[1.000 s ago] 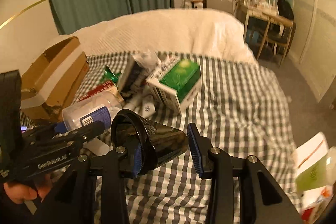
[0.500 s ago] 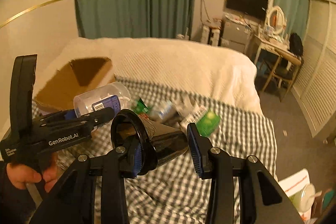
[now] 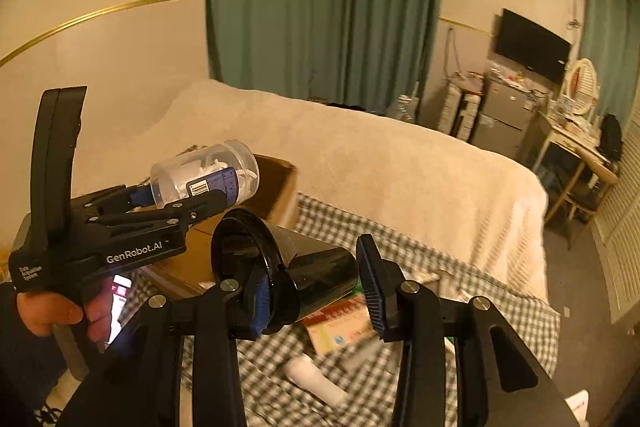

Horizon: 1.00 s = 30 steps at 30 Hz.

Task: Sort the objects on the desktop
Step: 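Carry the floss-pick jar and black item into the cardboard box and release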

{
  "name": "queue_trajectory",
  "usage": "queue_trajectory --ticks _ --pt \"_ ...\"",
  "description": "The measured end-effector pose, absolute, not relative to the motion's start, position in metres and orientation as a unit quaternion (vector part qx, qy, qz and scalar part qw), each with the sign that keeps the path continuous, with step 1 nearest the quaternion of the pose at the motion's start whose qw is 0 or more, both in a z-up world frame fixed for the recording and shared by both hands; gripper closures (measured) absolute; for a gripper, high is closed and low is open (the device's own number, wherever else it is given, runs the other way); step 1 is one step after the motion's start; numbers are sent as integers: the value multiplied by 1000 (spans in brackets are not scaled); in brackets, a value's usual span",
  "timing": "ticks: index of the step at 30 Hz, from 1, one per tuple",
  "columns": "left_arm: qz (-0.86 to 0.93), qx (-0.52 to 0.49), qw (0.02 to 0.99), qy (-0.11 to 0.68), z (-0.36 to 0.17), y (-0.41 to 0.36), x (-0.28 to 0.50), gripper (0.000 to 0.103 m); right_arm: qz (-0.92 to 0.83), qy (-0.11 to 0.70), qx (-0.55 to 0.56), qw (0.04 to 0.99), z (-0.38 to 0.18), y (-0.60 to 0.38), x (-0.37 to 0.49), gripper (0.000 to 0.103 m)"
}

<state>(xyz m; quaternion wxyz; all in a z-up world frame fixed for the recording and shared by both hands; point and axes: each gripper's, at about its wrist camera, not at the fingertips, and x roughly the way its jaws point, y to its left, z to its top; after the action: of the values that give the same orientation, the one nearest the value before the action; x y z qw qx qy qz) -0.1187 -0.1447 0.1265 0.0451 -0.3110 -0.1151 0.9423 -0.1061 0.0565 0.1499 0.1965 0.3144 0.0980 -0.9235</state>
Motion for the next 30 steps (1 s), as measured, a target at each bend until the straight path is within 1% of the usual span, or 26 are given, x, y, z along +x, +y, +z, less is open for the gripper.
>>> queue_trajectory --ticks 5,11,16,19,21,22,23,24,27,30 --pt "938 -325 7 -118 103 -181 -122 40 -909 111 330 228 134 6 -126 66" --pt "925 -361 -31 -111 67 -211 -130 40 -880 107 386 254 92 -40 -156 65" --pt "915 -384 -41 -114 47 -223 -137 40 -865 119 427 237 59 -62 -178 65" --pt "910 -397 -38 -110 42 -220 -138 40 -854 96 453 236 48 -68 -193 64" --pt "910 -399 -42 -106 42 -216 -137 36 -853 84 459 236 45 -65 -196 58" --pt "910 -399 -46 -103 44 -215 -136 31 -853 81 457 237 46 -64 -198 45" --pt "911 -397 -56 -98 48 -212 -135 17 -853 82 456 239 47 -64 -196 36" --pt "912 -395 -65 -95 52 -211 -134 10 -854 84 455 239 48 -63 -193 35" --pt "916 -383 -69 -97 63 -207 -129 10 -857 100 449 233 54 -60 -186 35" --pt "921 -375 -62 -91 77 -194 -119 10 -868 94 427 236 70 -45 -171 35"
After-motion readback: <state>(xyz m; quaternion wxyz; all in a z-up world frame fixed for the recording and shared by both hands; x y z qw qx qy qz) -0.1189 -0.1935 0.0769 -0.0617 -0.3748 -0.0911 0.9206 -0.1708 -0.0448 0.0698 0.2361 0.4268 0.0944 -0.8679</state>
